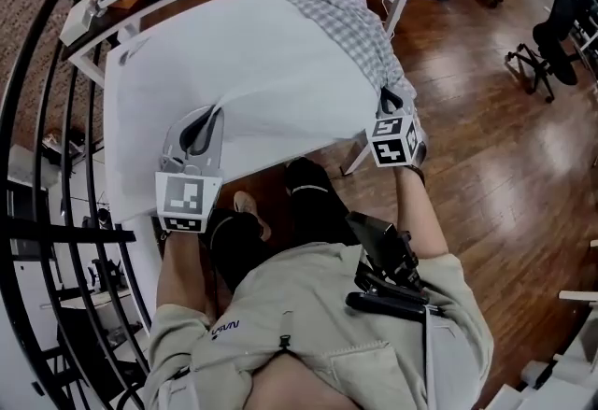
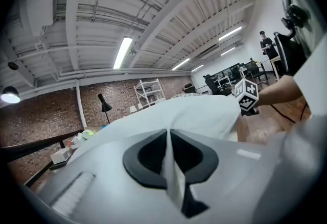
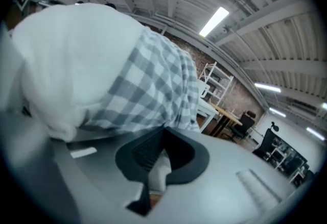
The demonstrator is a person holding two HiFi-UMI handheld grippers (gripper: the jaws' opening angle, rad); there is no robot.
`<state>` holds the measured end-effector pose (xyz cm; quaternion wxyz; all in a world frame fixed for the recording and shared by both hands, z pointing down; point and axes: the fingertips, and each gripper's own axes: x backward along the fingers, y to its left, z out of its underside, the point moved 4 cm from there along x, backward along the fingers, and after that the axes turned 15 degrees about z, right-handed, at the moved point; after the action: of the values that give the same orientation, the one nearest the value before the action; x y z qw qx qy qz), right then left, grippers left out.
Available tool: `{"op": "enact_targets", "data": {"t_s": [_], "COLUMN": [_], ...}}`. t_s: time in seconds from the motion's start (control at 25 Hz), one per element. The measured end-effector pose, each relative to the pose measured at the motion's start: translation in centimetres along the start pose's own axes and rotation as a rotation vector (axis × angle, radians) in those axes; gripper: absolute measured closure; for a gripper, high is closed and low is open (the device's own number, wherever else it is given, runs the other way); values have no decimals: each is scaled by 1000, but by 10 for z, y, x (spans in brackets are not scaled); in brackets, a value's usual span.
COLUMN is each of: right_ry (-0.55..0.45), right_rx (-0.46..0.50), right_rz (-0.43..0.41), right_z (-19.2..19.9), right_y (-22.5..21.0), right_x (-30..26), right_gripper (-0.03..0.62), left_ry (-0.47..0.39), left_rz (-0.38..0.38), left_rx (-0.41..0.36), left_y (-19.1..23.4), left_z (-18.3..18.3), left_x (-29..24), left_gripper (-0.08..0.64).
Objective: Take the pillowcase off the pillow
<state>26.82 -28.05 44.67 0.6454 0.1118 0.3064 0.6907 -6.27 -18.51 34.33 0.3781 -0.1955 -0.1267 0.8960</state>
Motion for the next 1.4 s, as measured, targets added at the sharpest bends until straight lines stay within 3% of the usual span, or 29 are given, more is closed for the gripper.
{"op": "enact_targets", "data": {"t_s": [0.12, 0.24, 0.32, 0.48, 0.6, 0.68, 0.8, 0.88, 1.0, 1.12, 1.28, 1.32, 1.36, 1.4], "right_ry": [16, -6, -58, -199, -286, -334, -390, -410, -404, -354, -246, -228, -219, -218], "right_rx": [-56, -171, -250, -316, -309, -305, -291, -268, -213, -142, -18, -4, -1, -4], "right_rz": [-51, -76, -63, -34, -41, -56, -100, -147, -232, -318, -404, -406, -391, -364], "right_z": [11, 13, 2, -46, -84, -109, -146, -168, -195, -214, -219, -219, -219, -220], "right_y": [3, -16, -36, -67, -79, -84, -86, -80, -66, -43, -3, 3, 5, 4], "right_x": [5, 19, 30, 44, 42, 37, 27, 17, -4, -28, -55, -60, -64, -68], "right_gripper": [576, 513, 506, 506, 506, 506, 484, 468, 432, 387, 356, 389, 498, 549], "left_ry": [-28, -190, -208, -122, -23, 56, 165, 234, 282, 260, 172, 132, 83, 30], "left_rz": [35, 20, 12, 23, 54, 101, 153, 206, 281, 293, 234, 210, 189, 168], "left_rx": [-28, 4, -2, -108, -153, -131, -7, 80, 159, 150, 123, 133, 157, 190], "left_y": [-18, -32, -28, 14, 48, 67, 93, 93, 70, 43, 23, 24, 26, 30], "left_z": [-5, -55, -76, -85, -91, -83, -59, -36, -11, 1, 3, 0, -4, -9], "left_x": [5, 24, 27, -5, -50, -82, -118, -130, -131, -121, -88, -77, -66, -53], "left_gripper": [478, 448, 425, 382, 294, 264, 258, 273, 393, 500, 543, 546, 548, 548]}}
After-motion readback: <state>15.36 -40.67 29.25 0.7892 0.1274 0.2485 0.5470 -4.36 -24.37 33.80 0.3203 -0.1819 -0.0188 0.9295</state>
